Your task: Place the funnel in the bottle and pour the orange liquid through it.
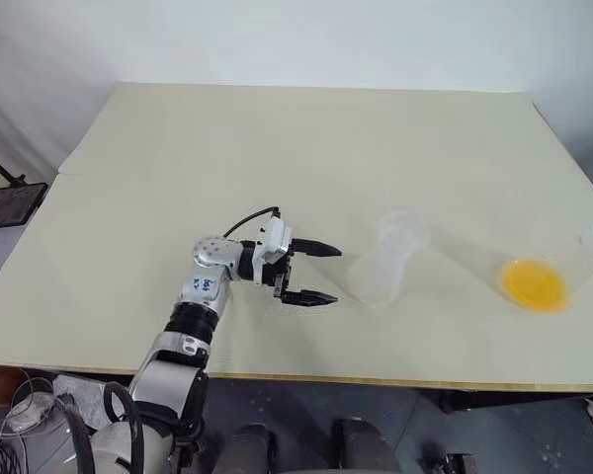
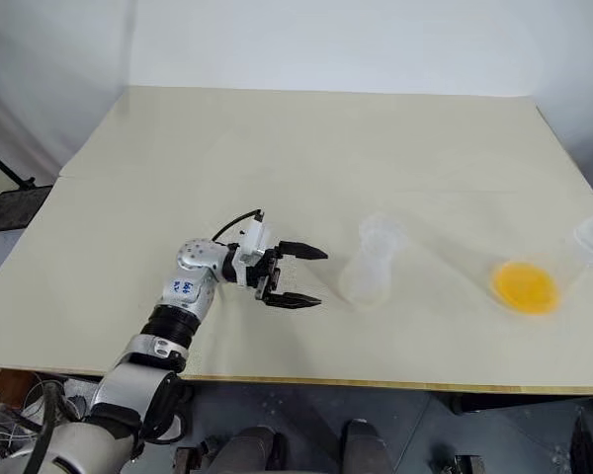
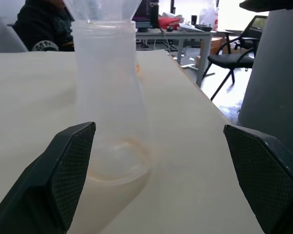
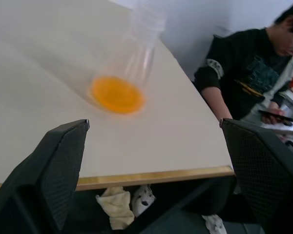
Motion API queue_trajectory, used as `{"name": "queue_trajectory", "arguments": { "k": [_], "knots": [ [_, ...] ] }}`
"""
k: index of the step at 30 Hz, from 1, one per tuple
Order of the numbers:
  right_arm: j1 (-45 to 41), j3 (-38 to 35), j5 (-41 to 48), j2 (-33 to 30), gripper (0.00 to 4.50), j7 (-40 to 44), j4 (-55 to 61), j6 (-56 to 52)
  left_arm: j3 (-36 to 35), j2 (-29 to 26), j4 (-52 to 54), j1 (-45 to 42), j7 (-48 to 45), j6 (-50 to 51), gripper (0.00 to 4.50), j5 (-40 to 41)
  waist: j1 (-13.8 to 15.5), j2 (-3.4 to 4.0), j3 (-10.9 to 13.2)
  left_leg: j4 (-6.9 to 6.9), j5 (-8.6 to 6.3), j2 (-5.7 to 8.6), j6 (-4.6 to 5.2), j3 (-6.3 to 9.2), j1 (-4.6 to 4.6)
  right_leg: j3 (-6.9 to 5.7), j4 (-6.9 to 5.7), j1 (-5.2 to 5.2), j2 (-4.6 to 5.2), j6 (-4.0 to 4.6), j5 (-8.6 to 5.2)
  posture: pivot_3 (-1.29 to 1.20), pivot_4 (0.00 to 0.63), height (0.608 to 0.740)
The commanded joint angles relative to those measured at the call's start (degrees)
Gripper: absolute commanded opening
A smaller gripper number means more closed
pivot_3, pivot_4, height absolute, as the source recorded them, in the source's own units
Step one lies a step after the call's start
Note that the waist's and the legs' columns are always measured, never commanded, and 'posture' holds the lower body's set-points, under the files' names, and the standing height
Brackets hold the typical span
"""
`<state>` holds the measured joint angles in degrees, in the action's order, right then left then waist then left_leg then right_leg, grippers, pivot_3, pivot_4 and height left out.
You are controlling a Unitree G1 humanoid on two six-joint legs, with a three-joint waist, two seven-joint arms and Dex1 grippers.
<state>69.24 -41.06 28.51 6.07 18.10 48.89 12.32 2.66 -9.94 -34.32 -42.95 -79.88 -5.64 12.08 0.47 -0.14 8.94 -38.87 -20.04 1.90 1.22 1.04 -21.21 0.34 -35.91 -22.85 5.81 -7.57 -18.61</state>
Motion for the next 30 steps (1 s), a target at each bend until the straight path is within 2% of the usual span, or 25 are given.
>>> {"name": "queue_trajectory", "arguments": {
  "k": [1,12,18,30],
  "knots": [
    [-2.3,-2.8,1.3,1.1,4.5,-7.9,1.2,-2.6,0.1,0.1,4.4,1.1,2.9,1.2,4.47,1.7,0.0,0.0,0.0,0.0,-0.01,-0.01,-0.01,0.0,0.0,0.0,0.02,0.0,0.0,0.0,0.0,0.0,0.15,0.74],
    [-18.6,-12.0,3.4,-16.2,4.5,-15.2,-6.2,-18.1,2.4,-0.2,14.6,7.2,7.8,5.5,4.47,3.1,0.1,0.19,-0.1,-0.06,-0.01,0.01,-0.05,-0.04,0.03,0.0,0.03,0.0,0.01,0.05,-0.03,0.0,0.15,0.74],
    [-23.6,-12.8,4.7,-20.6,4.5,-16.4,-6.0,-22.5,2.9,0.0,17.5,8.5,10.3,6.9,4.47,4.1,0.9,0.25,-0.1,-0.11,0.02,-0.03,-0.07,-0.04,0.04,-0.01,-0.01,0.04,-0.11,0.06,-0.03,0.0,0.15,0.74],
    [-33.4,-10.6,4.6,-23.2,4.5,-17.2,-8.0,-27.9,3.7,0.2,15.7,6.9,11.6,5.8,4.47,4.4,0.9,0.28,-0.2,-0.12,0.05,0.04,-0.02,-0.04,0.05,-0.01,-0.07,0.11,-0.25,0.05,-0.03,0.0,0.15,0.74]
  ]
}}
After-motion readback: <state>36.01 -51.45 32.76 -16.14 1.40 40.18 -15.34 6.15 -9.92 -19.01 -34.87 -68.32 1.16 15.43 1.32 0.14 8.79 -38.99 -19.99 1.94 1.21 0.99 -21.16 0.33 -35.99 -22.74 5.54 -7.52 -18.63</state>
